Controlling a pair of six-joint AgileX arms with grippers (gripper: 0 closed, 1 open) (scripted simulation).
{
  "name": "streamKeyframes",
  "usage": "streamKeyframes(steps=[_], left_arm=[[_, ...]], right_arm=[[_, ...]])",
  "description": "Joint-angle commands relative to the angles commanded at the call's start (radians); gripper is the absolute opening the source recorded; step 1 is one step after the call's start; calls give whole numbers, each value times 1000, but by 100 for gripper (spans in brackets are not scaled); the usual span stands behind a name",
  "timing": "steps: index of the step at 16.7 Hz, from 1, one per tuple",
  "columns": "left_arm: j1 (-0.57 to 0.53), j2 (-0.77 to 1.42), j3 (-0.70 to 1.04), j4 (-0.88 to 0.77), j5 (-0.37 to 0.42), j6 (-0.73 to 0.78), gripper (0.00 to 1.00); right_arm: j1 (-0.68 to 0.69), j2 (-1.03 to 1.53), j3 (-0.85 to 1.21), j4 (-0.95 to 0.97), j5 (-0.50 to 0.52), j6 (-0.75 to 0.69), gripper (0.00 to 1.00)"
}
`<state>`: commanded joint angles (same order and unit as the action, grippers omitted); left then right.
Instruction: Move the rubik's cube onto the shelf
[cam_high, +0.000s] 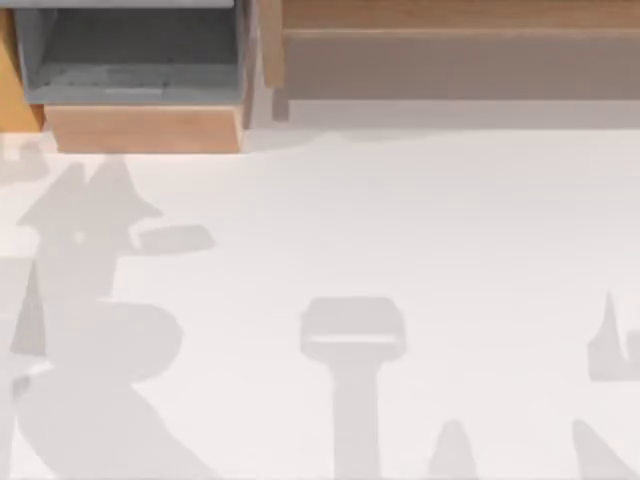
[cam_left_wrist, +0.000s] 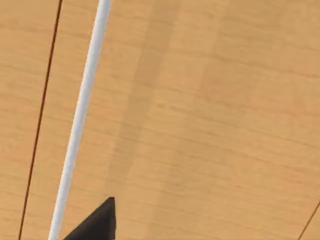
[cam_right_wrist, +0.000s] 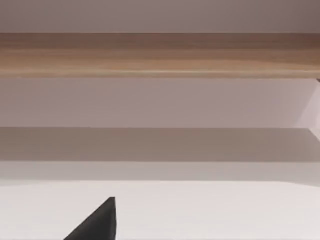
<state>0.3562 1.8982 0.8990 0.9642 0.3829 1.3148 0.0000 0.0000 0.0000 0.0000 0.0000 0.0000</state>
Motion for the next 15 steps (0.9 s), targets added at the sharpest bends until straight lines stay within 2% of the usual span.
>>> streamKeyframes(steps=[4, 7, 15], left_arm=[[41, 251, 130, 137, 54, 176, 100], [58, 357, 187, 196, 77, 251, 100], [57, 381, 201, 207, 80, 269, 100]], right_arm=[[0, 0, 0, 0, 0, 0, 100], [0, 0, 0, 0, 0, 0, 100], [0, 0, 0, 0, 0, 0, 100]])
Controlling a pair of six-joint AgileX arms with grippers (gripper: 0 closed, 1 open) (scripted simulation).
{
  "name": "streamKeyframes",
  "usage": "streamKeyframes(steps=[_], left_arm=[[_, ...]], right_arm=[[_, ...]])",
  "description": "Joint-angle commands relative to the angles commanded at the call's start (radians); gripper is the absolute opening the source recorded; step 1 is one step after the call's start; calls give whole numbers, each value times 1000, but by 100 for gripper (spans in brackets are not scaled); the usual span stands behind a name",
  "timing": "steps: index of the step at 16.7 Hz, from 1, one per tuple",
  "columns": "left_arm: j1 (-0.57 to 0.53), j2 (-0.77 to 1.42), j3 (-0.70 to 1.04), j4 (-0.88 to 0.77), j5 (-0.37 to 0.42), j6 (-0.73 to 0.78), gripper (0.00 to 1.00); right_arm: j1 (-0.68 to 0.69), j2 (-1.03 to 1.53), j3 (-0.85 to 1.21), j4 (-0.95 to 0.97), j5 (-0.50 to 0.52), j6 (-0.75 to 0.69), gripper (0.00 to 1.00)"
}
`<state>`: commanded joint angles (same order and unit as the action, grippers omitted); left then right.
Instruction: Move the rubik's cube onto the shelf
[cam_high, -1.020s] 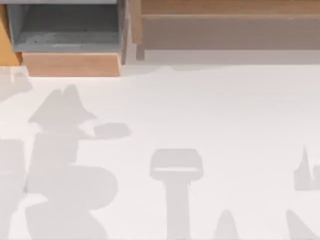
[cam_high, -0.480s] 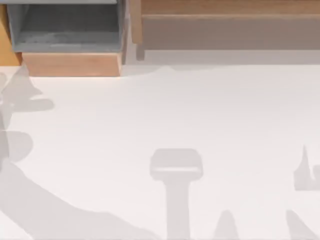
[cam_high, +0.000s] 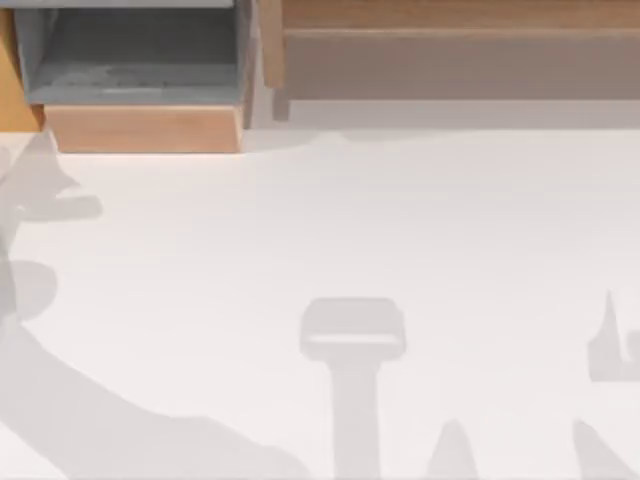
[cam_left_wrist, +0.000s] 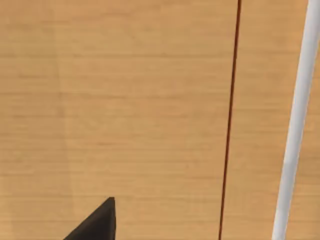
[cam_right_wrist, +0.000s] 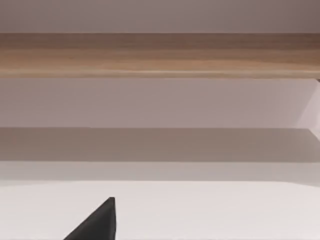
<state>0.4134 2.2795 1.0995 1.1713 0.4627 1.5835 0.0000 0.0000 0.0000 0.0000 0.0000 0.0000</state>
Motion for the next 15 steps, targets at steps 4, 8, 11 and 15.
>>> streamKeyframes(steps=[4, 8, 11, 15], left_arm=[[-12, 34, 72, -35, -14, 1, 100], [-20, 55, 115, -57, -22, 0, 100], [-20, 55, 115, -57, -22, 0, 92], [-20, 55, 115, -57, -22, 0, 62]], right_arm=[[0, 0, 0, 0, 0, 0, 100], [0, 0, 0, 0, 0, 0, 100], [0, 0, 0, 0, 0, 0, 100], [0, 0, 0, 0, 0, 0, 100]])
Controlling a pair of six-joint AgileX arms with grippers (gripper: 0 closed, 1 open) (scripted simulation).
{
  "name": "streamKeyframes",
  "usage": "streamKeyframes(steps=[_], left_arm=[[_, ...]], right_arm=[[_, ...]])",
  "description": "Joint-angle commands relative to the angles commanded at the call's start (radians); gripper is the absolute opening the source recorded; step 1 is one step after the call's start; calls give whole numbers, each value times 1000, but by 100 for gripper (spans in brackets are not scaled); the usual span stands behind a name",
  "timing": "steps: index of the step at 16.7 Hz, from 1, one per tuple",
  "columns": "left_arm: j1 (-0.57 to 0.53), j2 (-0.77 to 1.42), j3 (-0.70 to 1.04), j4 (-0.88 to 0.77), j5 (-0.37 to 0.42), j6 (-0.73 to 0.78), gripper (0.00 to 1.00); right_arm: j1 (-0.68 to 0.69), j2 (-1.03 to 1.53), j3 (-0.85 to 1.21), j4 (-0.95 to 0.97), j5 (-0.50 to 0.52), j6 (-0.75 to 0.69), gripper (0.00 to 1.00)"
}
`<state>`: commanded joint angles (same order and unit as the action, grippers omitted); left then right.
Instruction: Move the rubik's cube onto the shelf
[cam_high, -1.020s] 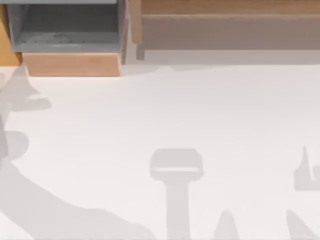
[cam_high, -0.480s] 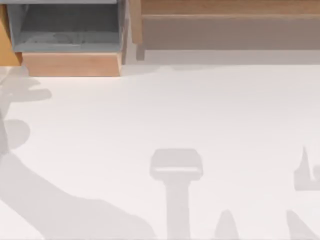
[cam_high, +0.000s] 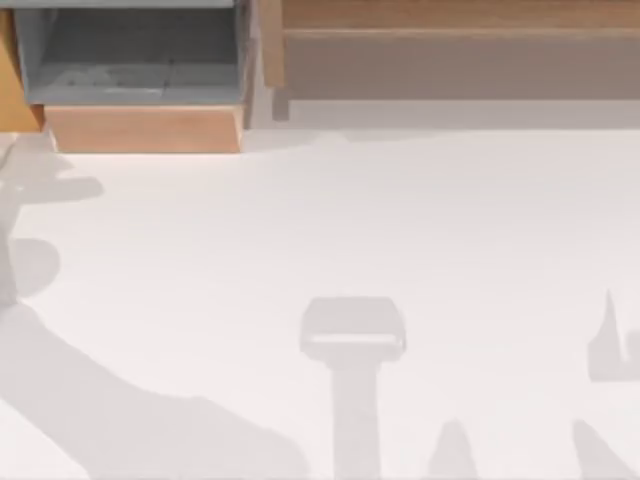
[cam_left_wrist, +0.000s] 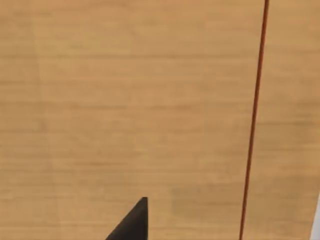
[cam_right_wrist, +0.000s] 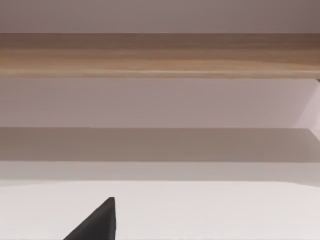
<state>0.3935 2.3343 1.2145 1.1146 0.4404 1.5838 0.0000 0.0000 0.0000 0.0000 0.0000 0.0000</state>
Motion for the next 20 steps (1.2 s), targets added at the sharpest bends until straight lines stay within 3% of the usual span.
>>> streamKeyframes(steps=[8, 20], left_arm=[[0, 0, 0, 0, 0, 0, 2], [17, -14, -43, 13, 9, -2, 0]], right_arm=[[0, 0, 0, 0, 0, 0, 100], [0, 0, 0, 0, 0, 0, 100]])
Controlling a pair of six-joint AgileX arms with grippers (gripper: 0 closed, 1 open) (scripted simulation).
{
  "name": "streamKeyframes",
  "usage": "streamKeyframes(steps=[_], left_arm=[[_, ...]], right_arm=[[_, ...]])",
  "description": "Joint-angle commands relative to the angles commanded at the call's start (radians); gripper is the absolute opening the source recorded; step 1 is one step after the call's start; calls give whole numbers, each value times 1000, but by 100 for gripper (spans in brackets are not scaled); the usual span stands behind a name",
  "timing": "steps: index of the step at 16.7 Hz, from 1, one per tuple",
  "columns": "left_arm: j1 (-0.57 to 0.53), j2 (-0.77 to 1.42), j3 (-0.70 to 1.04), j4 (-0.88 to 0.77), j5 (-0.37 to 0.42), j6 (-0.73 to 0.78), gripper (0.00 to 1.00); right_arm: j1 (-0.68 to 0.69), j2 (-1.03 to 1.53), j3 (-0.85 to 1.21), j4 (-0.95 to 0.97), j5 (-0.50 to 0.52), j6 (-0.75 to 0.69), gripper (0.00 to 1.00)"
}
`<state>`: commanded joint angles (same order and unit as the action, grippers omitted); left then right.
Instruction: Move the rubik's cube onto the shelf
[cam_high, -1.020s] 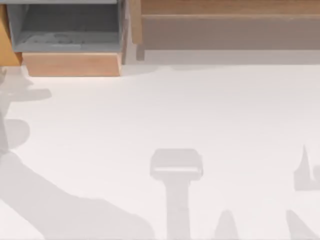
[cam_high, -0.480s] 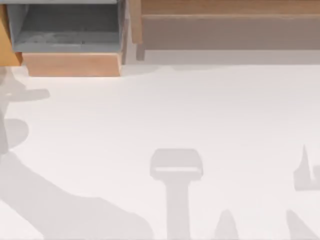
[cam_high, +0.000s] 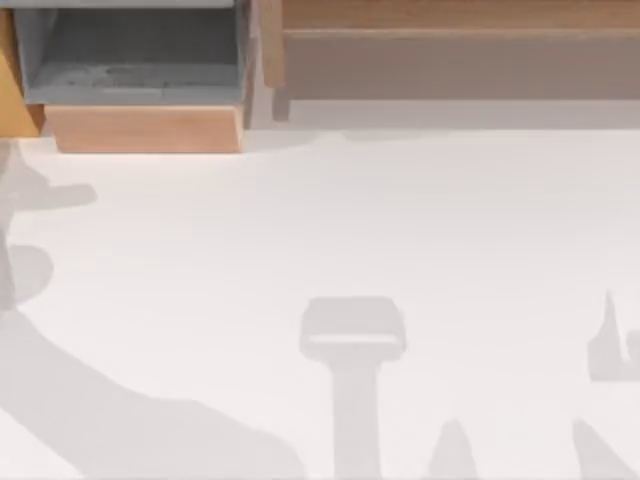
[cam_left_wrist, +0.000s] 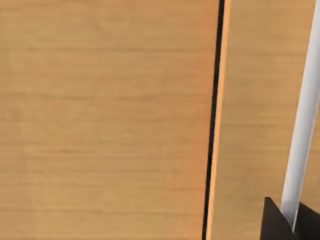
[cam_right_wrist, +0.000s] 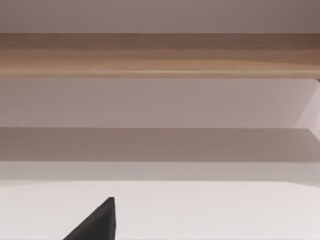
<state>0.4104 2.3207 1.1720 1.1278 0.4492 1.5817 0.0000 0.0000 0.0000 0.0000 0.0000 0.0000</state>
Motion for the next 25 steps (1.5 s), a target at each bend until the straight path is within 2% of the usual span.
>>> streamKeyframes(steps=[6, 12, 20, 25], left_arm=[[52, -97, -222, 115, 56, -2, 0], [56, -100, -235, 124, 59, 1, 0], [142, -198, -463, 247, 144, 3, 0], [145, -199, -470, 253, 148, 6, 0]], right_arm=[[0, 0, 0, 0, 0, 0, 100], [0, 0, 0, 0, 0, 0, 100], [0, 0, 0, 0, 0, 0, 100], [0, 0, 0, 0, 0, 0, 100]])
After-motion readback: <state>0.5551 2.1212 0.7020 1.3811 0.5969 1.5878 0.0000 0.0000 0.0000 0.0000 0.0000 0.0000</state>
